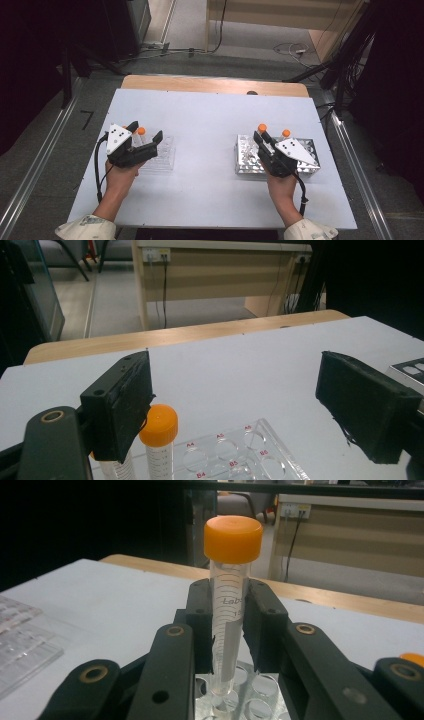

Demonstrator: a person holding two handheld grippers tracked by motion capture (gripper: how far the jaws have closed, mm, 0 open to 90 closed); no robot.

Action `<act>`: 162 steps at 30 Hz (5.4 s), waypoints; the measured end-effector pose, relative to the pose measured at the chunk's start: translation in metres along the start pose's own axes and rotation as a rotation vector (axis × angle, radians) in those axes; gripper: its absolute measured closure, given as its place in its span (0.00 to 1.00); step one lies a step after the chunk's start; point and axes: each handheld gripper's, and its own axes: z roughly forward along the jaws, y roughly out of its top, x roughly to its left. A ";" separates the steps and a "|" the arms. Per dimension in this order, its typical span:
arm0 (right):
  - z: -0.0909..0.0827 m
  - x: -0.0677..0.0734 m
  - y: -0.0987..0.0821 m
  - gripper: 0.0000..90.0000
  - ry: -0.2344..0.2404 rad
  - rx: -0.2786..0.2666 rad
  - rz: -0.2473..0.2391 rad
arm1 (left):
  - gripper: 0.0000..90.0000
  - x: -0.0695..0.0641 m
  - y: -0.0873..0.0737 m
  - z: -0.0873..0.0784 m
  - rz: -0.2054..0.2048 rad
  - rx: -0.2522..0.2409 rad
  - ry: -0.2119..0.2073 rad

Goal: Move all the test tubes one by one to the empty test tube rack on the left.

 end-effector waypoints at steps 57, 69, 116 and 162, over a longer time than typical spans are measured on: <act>0.041 0.117 -0.014 0.80 0.381 0.131 -0.111 | 0.39 -0.079 0.000 0.000 0.080 0.002 -0.308; 0.041 0.129 -0.013 0.80 0.426 0.131 -0.120 | 0.60 -0.082 -0.003 0.002 0.088 0.029 -0.364; 0.040 0.117 -0.017 0.39 0.435 0.166 -0.101 | 0.77 0.011 0.027 -0.007 -0.028 -0.054 -0.072; 0.035 0.115 -0.016 0.41 0.440 0.156 -0.104 | 0.77 0.016 -0.010 0.012 0.058 0.025 0.005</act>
